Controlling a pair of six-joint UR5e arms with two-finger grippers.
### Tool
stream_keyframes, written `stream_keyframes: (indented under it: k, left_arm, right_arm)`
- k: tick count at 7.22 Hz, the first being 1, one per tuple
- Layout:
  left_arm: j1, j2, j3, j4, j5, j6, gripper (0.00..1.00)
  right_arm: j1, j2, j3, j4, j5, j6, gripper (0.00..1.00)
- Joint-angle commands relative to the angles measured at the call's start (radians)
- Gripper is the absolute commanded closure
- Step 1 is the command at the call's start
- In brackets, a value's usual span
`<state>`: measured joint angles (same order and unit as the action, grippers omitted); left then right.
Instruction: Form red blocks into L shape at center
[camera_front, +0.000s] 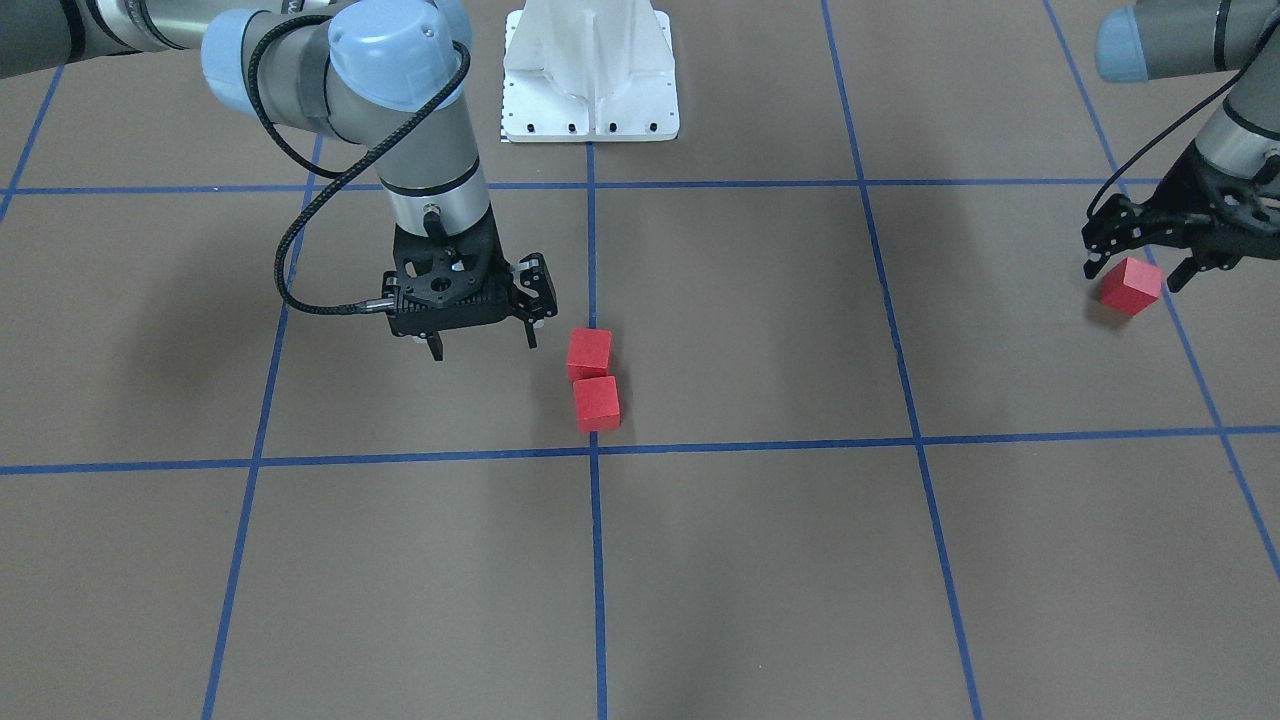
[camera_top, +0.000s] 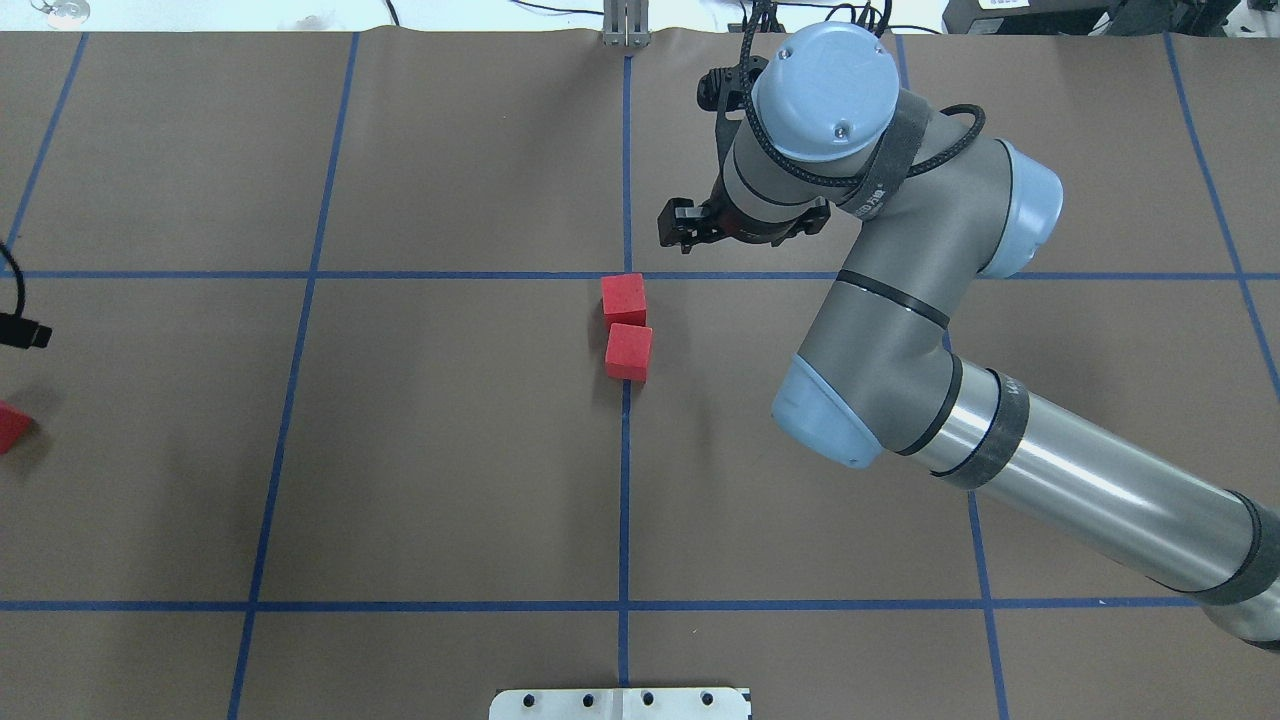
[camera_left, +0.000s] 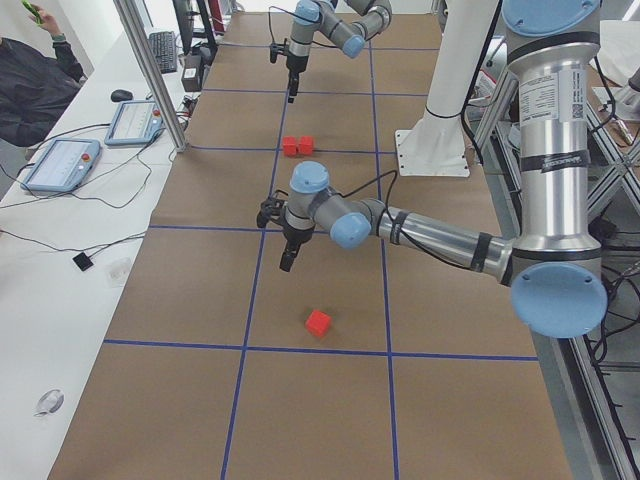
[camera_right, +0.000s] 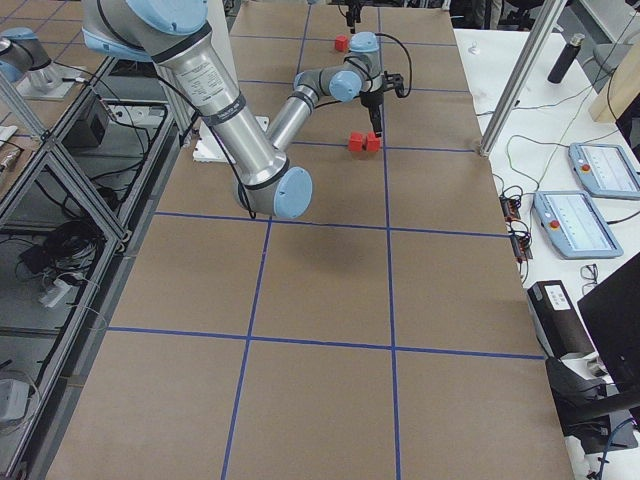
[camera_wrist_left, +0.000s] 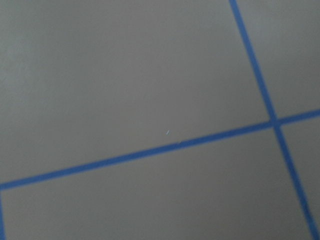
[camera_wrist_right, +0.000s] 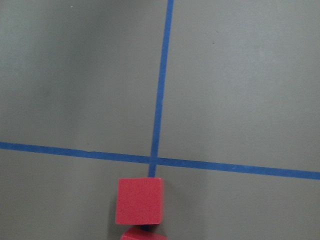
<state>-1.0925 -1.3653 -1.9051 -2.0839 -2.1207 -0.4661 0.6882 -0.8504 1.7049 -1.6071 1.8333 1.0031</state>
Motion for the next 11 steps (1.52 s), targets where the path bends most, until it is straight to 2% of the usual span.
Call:
stream_keyframes:
  k: [1, 2, 4, 5, 7, 11]
  left_arm:
    - [-0.032, 0.165, 0.011, -0.145, -0.033, 0.182, 0.0]
    - [-0.049, 0.175, 0.055, -0.157, -0.045, 0.29, 0.0]
    - [-0.046, 0.169, 0.182, -0.296, -0.045, 0.285, 0.0]
    - [-0.043, 0.155, 0.225, -0.315, -0.044, 0.274, 0.0]
    - [-0.043, 0.135, 0.227, -0.333, -0.045, 0.16, 0.0]
    - [-0.038, 0.065, 0.294, -0.338, -0.045, 0.156, 0.0]
  right_arm:
    - [0.005, -0.032, 0.002, 0.007, 0.001, -0.009, 0.01]
    - [0.005, -0.039, 0.004, 0.009, 0.001, -0.009, 0.01]
    - [0.005, -0.079, 0.001, 0.079, 0.001, -0.009, 0.01]
    - [0.005, -0.094, 0.001, 0.11, 0.003, -0.008, 0.01]
    - [0.005, -0.095, 0.002, 0.11, 0.003, -0.008, 0.01]
    - [0.007, -0.095, 0.002, 0.11, 0.003, -0.008, 0.01]
